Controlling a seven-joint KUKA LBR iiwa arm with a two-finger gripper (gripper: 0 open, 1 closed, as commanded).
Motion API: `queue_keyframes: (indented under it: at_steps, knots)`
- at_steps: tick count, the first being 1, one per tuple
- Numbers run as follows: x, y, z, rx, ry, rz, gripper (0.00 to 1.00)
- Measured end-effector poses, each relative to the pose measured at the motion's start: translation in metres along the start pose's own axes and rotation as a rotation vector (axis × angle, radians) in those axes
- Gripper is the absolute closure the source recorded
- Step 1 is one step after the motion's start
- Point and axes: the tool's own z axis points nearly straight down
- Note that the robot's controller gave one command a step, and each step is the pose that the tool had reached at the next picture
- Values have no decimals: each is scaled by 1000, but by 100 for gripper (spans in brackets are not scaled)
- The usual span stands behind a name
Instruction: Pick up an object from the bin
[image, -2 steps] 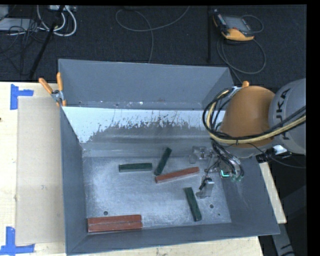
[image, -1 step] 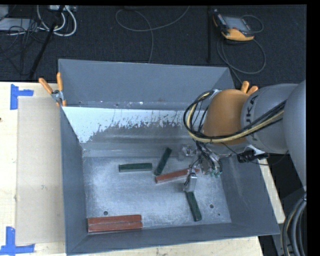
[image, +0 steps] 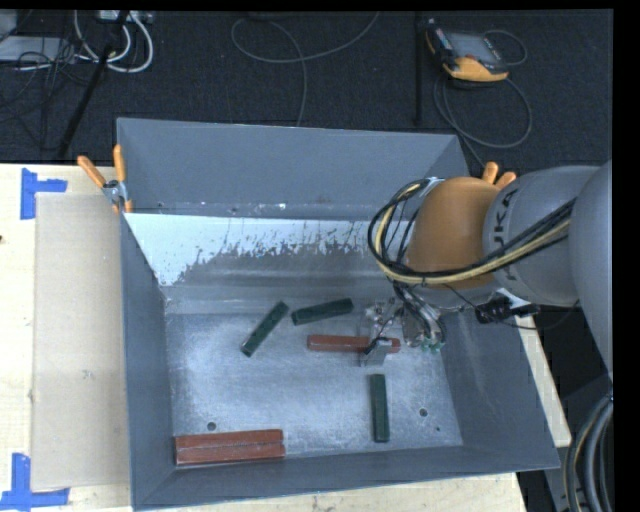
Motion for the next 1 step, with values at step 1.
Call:
queue_keyframes:
  at_steps: [1]
  knots:
    - [-7, -5, -188, 1, -10, -58, 100]
